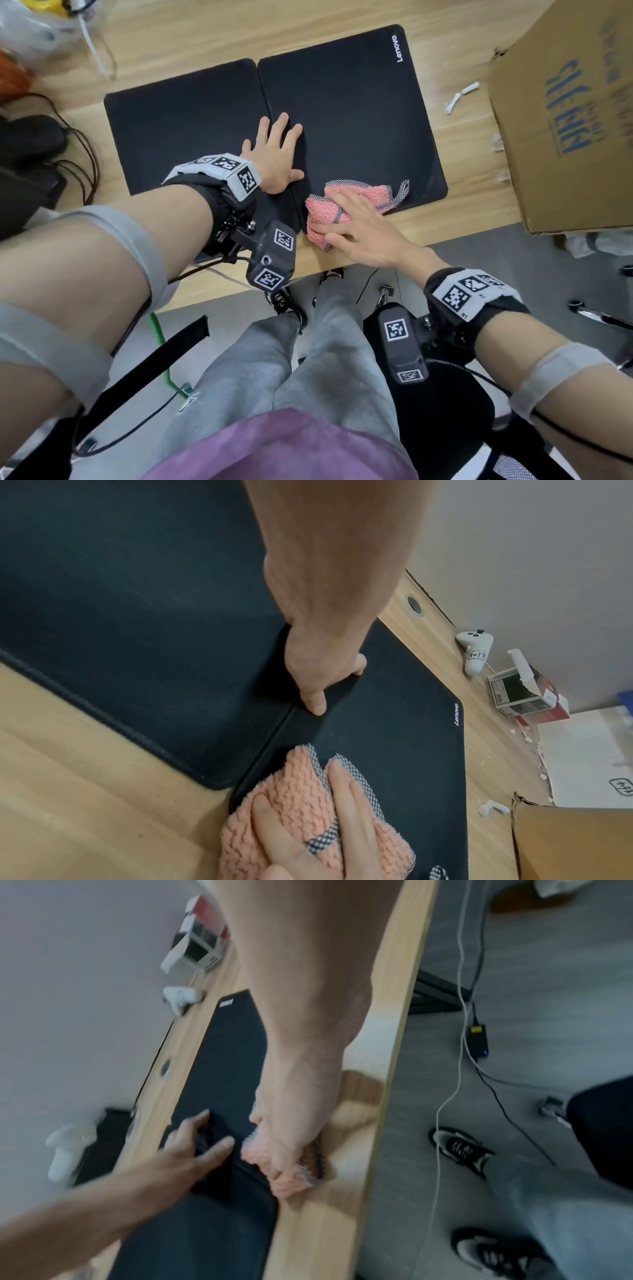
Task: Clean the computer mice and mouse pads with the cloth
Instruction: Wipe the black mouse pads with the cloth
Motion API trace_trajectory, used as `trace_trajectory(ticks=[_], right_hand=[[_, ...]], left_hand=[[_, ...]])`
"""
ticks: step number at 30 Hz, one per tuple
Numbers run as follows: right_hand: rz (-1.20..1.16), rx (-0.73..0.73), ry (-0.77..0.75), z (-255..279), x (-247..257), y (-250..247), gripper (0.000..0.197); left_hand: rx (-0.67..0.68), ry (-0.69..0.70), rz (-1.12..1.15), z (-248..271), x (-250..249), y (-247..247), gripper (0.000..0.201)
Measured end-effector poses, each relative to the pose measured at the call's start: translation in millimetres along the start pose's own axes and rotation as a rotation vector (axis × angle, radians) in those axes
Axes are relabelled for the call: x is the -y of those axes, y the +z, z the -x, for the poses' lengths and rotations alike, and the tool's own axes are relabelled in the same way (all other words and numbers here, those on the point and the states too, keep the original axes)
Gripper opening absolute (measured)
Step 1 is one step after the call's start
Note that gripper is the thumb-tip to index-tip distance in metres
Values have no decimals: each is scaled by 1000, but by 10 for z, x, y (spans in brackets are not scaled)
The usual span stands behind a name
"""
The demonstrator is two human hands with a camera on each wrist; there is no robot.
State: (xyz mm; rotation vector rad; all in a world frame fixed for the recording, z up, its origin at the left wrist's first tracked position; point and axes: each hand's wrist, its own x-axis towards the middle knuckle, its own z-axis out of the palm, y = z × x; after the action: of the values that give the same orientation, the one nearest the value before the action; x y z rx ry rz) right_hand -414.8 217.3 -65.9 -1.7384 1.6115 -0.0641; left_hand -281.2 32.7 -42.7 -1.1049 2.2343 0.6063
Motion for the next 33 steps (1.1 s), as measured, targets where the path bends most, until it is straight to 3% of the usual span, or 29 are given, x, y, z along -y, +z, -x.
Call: trace_trajectory(ticks=[9,18,22,25,27,30,31,33], right_hand=[[-25,24,52,4,0,-123,35],[-48,-53,31,-291,211,23,34],[-106,-255,33,-174,125,14,39],[-266,-556,286,-117,169,-108,41],[-415,-677,389,-176,217,-275,41],[-786,-693,315,-341,313,-498,46],[-811,-662,297,-386,334,-524,44],[-629,-638,310,-408,334,-506,36]], left_hand=[[-43,17,18,-16,24,64,79],[-37,5,33,-7,-10,23,80],[-21,-14,30,-12,-47,-9,79],[2,-16,42,-17,-46,-14,79],[7,-13,49,-23,-41,-11,79],[-7,-13,59,-19,-41,-10,80],[-11,-12,67,-19,-44,-11,80],[-11,-9,81,-16,-42,-18,80]])
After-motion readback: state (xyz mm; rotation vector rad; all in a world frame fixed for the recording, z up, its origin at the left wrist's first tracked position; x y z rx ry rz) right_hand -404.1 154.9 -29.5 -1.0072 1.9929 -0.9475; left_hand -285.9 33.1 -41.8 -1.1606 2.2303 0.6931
